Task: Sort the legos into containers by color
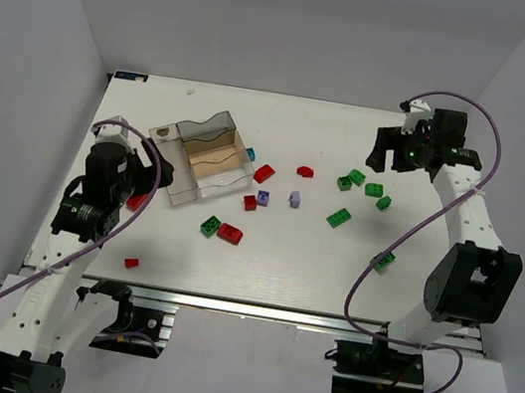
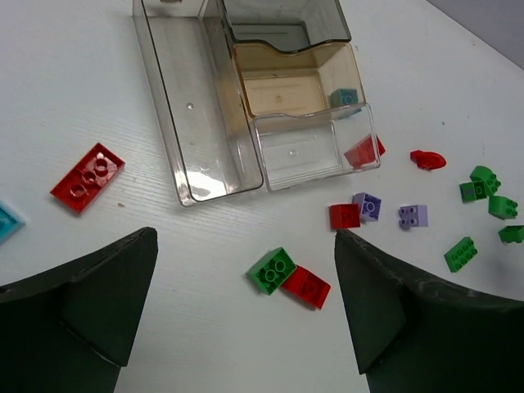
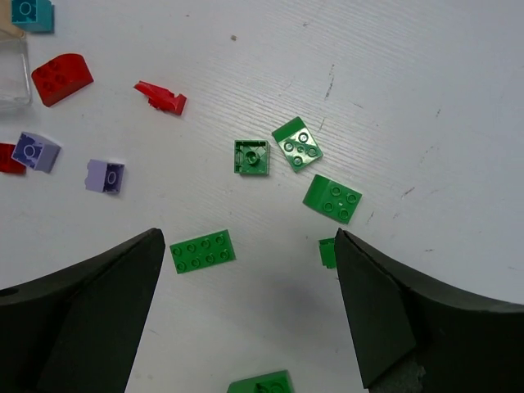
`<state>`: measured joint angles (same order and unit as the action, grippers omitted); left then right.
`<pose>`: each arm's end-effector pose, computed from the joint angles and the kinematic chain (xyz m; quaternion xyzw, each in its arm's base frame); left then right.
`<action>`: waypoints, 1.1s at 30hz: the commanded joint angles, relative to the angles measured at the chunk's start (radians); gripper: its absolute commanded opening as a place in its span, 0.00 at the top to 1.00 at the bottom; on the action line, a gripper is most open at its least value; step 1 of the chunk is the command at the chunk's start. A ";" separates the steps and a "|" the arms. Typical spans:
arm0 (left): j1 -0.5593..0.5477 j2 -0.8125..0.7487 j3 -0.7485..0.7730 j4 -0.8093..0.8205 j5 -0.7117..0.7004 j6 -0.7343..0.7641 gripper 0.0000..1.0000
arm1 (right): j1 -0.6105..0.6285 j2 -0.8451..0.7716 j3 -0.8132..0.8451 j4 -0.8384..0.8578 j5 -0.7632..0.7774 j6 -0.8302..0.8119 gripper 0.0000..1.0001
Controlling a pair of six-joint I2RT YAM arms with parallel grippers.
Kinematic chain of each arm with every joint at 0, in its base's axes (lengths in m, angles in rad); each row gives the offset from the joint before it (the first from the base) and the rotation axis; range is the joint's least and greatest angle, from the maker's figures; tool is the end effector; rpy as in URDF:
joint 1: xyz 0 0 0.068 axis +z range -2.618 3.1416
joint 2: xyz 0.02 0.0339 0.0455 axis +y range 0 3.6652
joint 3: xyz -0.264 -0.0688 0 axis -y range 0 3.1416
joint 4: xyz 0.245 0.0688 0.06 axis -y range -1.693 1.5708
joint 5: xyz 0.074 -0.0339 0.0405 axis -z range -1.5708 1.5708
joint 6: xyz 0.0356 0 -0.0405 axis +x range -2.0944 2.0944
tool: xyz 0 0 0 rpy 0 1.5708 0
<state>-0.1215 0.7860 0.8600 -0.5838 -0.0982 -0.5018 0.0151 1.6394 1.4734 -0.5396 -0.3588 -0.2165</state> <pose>0.1680 -0.0170 0.3248 -0.1872 0.8413 -0.1147 0.4940 0.3711 0.0181 0.3260 -0.1775 0.8787 0.1197 0.4267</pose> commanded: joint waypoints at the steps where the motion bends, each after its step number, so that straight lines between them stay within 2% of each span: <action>1: -0.001 -0.033 -0.030 -0.016 0.041 -0.066 0.02 | 0.000 -0.059 -0.018 0.066 -0.020 -0.041 0.11; 5: -0.001 -0.025 -0.058 -0.008 0.049 -0.098 0.02 | 0.006 -0.105 -0.061 0.073 -0.140 -0.193 0.11; 7: -0.001 -0.018 -0.062 -0.007 0.040 -0.115 0.06 | 0.009 -0.140 -0.110 0.090 -0.198 -0.256 0.11; 10: -0.001 -0.011 -0.068 -0.017 0.005 -0.141 0.26 | 0.028 -0.153 -0.151 0.101 -0.242 -0.349 0.11; 11: -0.001 -0.008 -0.072 -0.025 -0.011 -0.155 0.42 | 0.043 -0.151 -0.156 0.095 -0.256 -0.395 0.11; 13: -0.001 -0.011 -0.078 -0.051 -0.041 -0.199 0.58 | 0.055 -0.138 -0.144 0.047 -0.331 -0.476 0.11; 15: -0.001 -0.011 -0.085 -0.091 -0.092 -0.254 0.67 | 0.080 -0.122 -0.125 -0.040 -0.361 -0.558 0.11; 16: -0.001 -0.008 -0.085 -0.108 -0.112 -0.280 0.67 | 0.094 -0.112 -0.124 -0.049 -0.374 -0.561 0.11; 17: -0.001 0.007 -0.085 -0.152 -0.154 -0.309 0.66 | 0.100 -0.110 -0.131 -0.069 -0.393 -0.589 0.11; 18: -0.001 0.013 -0.078 -0.181 -0.185 -0.392 0.46 | 0.106 -0.112 -0.140 -0.080 -0.413 -0.609 0.11; 20: -0.001 0.042 -0.073 -0.238 -0.253 -0.473 0.28 | 0.121 -0.118 -0.188 -0.057 -0.427 -0.583 0.11; 22: -0.001 0.065 -0.078 -0.238 -0.281 -0.561 0.15 | 0.140 -0.128 -0.220 0.013 -0.425 -0.500 0.11; 25: 0.009 0.151 -0.040 -0.185 -0.313 -0.514 0.07 | 0.167 -0.135 -0.245 0.044 -0.414 -0.443 0.12; 28: 0.028 0.286 0.037 -0.119 -0.290 -0.296 0.03 | 0.178 -0.147 -0.258 0.050 -0.405 -0.448 0.14; 31: 0.054 0.396 0.100 -0.123 -0.268 -0.100 0.05 | 0.180 -0.156 -0.272 0.056 -0.393 -0.466 0.16; 33: 0.069 0.430 0.143 -0.148 -0.282 0.001 0.13 | 0.178 -0.161 -0.288 0.059 -0.393 -0.480 0.19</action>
<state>-0.0784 1.1961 0.9340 -0.7368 -0.3569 -0.7197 0.1944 1.5173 1.2057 -0.5163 -0.7368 -0.6849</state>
